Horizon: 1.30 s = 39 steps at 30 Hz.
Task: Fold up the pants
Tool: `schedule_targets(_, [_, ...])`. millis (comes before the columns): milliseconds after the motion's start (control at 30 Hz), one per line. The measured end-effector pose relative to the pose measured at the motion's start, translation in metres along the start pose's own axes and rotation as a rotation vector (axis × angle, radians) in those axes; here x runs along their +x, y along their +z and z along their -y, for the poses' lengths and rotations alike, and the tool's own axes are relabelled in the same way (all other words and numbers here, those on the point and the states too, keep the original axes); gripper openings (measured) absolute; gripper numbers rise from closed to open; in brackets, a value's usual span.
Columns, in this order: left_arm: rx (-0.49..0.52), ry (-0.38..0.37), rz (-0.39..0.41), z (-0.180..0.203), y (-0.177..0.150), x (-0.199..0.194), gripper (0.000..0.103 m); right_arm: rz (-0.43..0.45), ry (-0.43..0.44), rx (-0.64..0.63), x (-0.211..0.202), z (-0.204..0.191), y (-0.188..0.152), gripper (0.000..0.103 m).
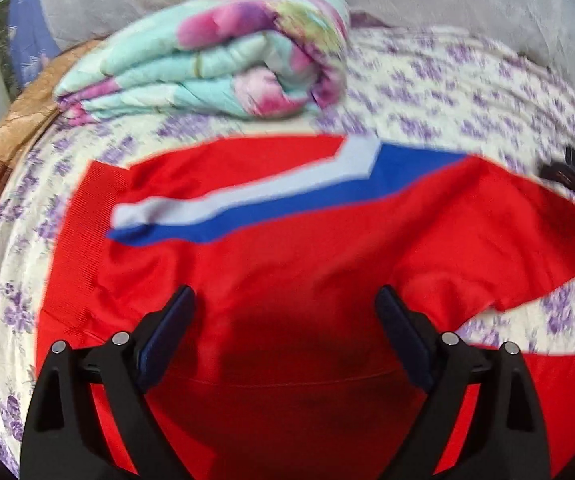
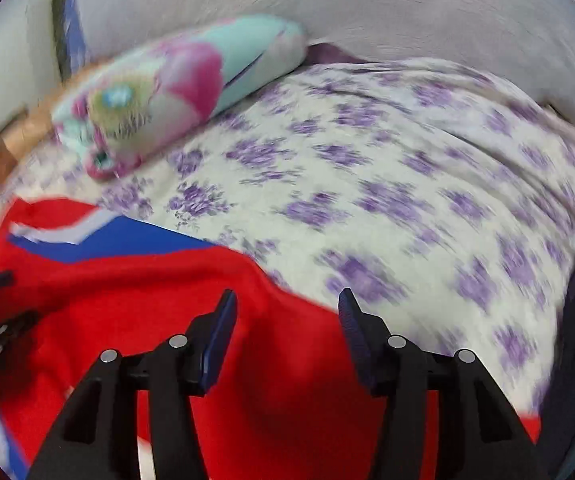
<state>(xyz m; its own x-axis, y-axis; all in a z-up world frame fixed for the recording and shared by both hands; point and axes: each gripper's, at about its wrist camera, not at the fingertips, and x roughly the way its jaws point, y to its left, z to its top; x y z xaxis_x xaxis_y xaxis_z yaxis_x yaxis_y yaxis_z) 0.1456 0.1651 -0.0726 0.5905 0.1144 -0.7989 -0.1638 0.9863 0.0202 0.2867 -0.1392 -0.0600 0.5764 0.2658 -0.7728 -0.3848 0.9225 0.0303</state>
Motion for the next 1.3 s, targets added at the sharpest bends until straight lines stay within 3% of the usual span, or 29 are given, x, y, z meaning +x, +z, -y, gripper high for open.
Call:
schedule_targets(200, [0.059, -0.014, 0.025, 0.031, 0.004, 0.006, 0.089, -0.059, -0.160, 0.224, -0.034, 0.093, -0.065, 0.053])
schedule_targets(300, [0.098, -0.010, -0.001, 0.047, 0.001, 0.015, 0.089, -0.121, -0.245, 0.309, -0.027, 0.122, -0.091, 0.054])
schedule_targets(433, [0.208, 0.016, -0.033, 0.061, -0.011, 0.020, 0.089, -0.163, -0.297, 0.294, -0.016, 0.127, -0.097, 0.054])
schedule_targets(533, [0.272, -0.076, -0.036, 0.063, -0.020, 0.005, 0.089, -0.079, -0.435, 0.263, -0.038, 0.111, -0.084, 0.053])
schedule_targets(567, [0.281, -0.093, -0.034, 0.062, -0.022, 0.001, 0.089, -0.039, -0.427, 0.248, -0.044, 0.104, -0.081, 0.055])
schedule_targets(633, [0.264, -0.146, -0.024, 0.053, -0.019, -0.012, 0.089, 0.005, -0.315, 0.228, -0.049, 0.086, -0.071, 0.055])
schedule_targets(733, [0.131, -0.247, 0.014, 0.029, 0.001, -0.032, 0.090, 0.046, -0.205, 0.204, -0.041, 0.054, -0.054, 0.059])
schedule_targets(767, [0.088, -0.259, 0.021, 0.023, 0.010, -0.033, 0.095, 0.042, -0.174, 0.194, -0.036, 0.044, -0.047, 0.059])
schedule_targets(833, [0.012, -0.141, 0.023, 0.017, 0.031, -0.023, 0.096, 0.010, -0.075, 0.198, -0.013, 0.015, -0.032, 0.059])
schedule_targets(900, [0.030, 0.017, 0.020, 0.020, 0.050, -0.001, 0.096, -0.024, -0.002, 0.184, 0.006, -0.008, -0.024, 0.059])
schedule_targets(933, [0.054, 0.056, 0.000, 0.022, 0.056, 0.013, 0.096, -0.051, 0.017, 0.158, 0.017, -0.023, -0.021, 0.059])
schedule_targets(1000, [0.099, 0.127, -0.108, 0.018, 0.064, 0.051, 0.097, -0.138, -0.012, 0.071, 0.037, -0.044, -0.025, 0.060])
schedule_targets(1033, [0.091, 0.157, -0.147, 0.008, 0.067, 0.066, 0.098, -0.191, -0.076, 0.038, 0.048, -0.043, -0.029, 0.061])
schedule_targets(1067, [0.050, 0.126, -0.148, -0.004, 0.069, 0.070, 0.099, -0.211, -0.114, 0.038, 0.053, -0.037, -0.034, 0.068])
schedule_targets(1100, [-0.047, 0.081, -0.159, -0.026, 0.073, 0.074, 0.099, -0.176, -0.089, 0.085, 0.048, -0.016, -0.040, 0.069])
schedule_targets(1133, [-0.128, 0.096, -0.169, -0.043, 0.075, 0.074, 0.099, -0.174, -0.102, 0.105, 0.043, -0.005, -0.043, 0.069])
schedule_targets(1167, [-0.194, 0.112, -0.154, -0.059, 0.076, 0.068, 0.094, -0.173, -0.180, 0.126, 0.033, 0.011, -0.048, 0.072])
schedule_targets(1233, [-0.218, 0.062, -0.136, -0.066, 0.075, 0.055, 0.089, -0.161, -0.359, 0.121, 0.015, 0.023, -0.057, 0.078])
schedule_targets(1267, [-0.221, 0.053, -0.123, -0.066, 0.072, 0.045, 0.089, -0.140, -0.387, 0.115, 0.000, 0.025, -0.064, 0.078])
schedule_targets(1300, [-0.214, 0.064, -0.111, -0.064, 0.069, 0.035, 0.089, -0.119, -0.337, 0.123, -0.011, 0.023, -0.069, 0.078])
